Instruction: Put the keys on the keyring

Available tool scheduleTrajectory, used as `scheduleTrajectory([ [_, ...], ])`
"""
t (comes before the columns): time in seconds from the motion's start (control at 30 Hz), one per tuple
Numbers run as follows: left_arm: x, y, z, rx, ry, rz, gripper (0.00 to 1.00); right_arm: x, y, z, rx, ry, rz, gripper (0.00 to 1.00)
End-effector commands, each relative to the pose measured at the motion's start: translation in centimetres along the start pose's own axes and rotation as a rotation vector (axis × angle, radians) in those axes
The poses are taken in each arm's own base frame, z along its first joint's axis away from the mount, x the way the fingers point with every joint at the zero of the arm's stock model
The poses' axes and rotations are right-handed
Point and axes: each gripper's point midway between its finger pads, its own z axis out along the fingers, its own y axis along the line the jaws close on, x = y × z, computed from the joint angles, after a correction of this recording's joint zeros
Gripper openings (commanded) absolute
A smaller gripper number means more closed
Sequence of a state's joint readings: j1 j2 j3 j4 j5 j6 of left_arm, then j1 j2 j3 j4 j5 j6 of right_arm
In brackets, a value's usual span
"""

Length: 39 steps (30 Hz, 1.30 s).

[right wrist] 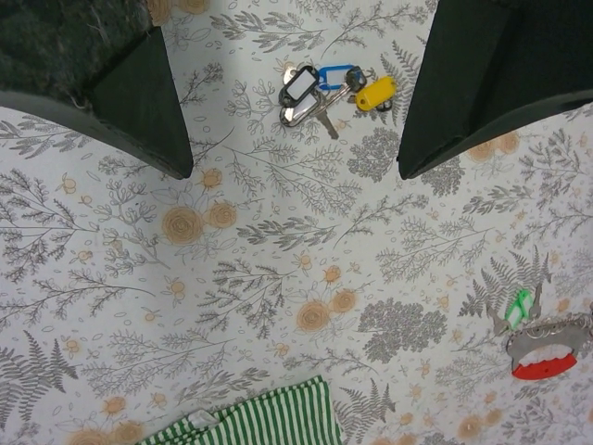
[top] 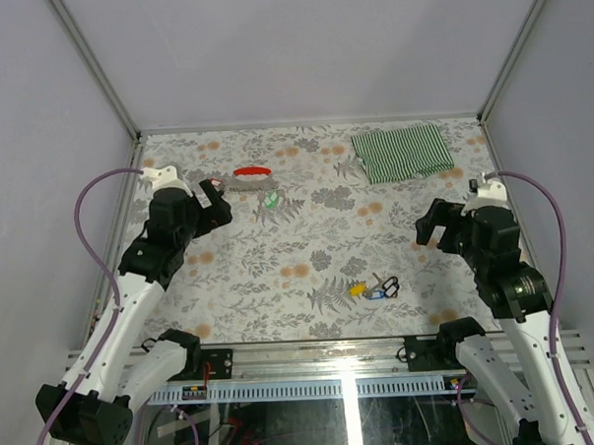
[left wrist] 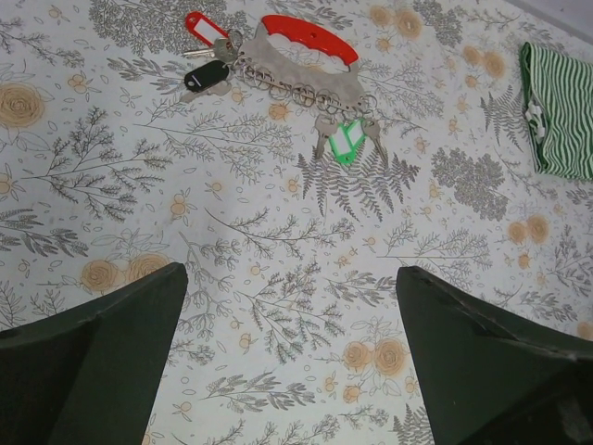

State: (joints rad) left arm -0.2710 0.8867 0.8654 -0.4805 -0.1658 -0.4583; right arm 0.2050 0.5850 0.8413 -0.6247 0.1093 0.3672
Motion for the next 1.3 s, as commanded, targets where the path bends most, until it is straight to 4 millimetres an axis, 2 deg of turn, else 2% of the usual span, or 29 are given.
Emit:
scheduleTrajectory([
  [0.0, -1.1, -0.4, 0.8, -0.031, 0.016, -0.045, 1.0, -0.6, 1.6, -0.3, -0.069, 0.042, 0.009, 0.99],
  [0.13, -0.6, -1.5, 2.6, 0.011, 0.081, 0.023, 1.0, 0.6, 2.7, 0.1, -0.128, 0.109, 0.011, 0.99],
  [0.27, -0.8, -2.4, 5.1, 0.016, 0.149, 0.099, 1.0, 1.8, 2.7, 0.4, -0.134, 0.172, -0.007, 1.0],
  [0.37, -0.7, -3.1, 7.7, 0.011, 0.233, 0.167, 0.99, 2.6, 2.9, 0.5, -0.151, 0.203, -0.018, 0.99],
  [0.57, 0.8, -3.8, 13.1, -0.035, 0.362, 0.27, 0.99, 3.8, 3.7, 0.6, -0.213, 0.239, -0.013, 1.0],
  [0.7, 1.4, -3.9, 16.8, -0.067, 0.391, 0.295, 1.0, 4.4, 4.2, 0.7, -0.245, 0.261, -0.023, 1.0],
  [0.83, 1.5, -4.8, 20.0, -0.054, 0.407, 0.302, 1.0, 4.7, 4.3, 0.9, -0.261, 0.27, -0.028, 1.0],
  [0.97, 2.4, -5.2, 23.1, -0.032, 0.417, 0.326, 1.0, 5.2, 4.6, 1.0, -0.284, 0.28, -0.027, 1.0],
  [1.1, 3.8, -5.0, 25.3, -0.034, 0.456, 0.345, 1.0, 5.3, 4.8, 1.1, -0.295, 0.287, -0.03, 0.99],
  [1.27, 3.7, -5.2, 27.1, -0.027, 0.443, 0.364, 1.0, 5.6, 5.0, 1.2, -0.308, 0.296, -0.032, 0.99],
])
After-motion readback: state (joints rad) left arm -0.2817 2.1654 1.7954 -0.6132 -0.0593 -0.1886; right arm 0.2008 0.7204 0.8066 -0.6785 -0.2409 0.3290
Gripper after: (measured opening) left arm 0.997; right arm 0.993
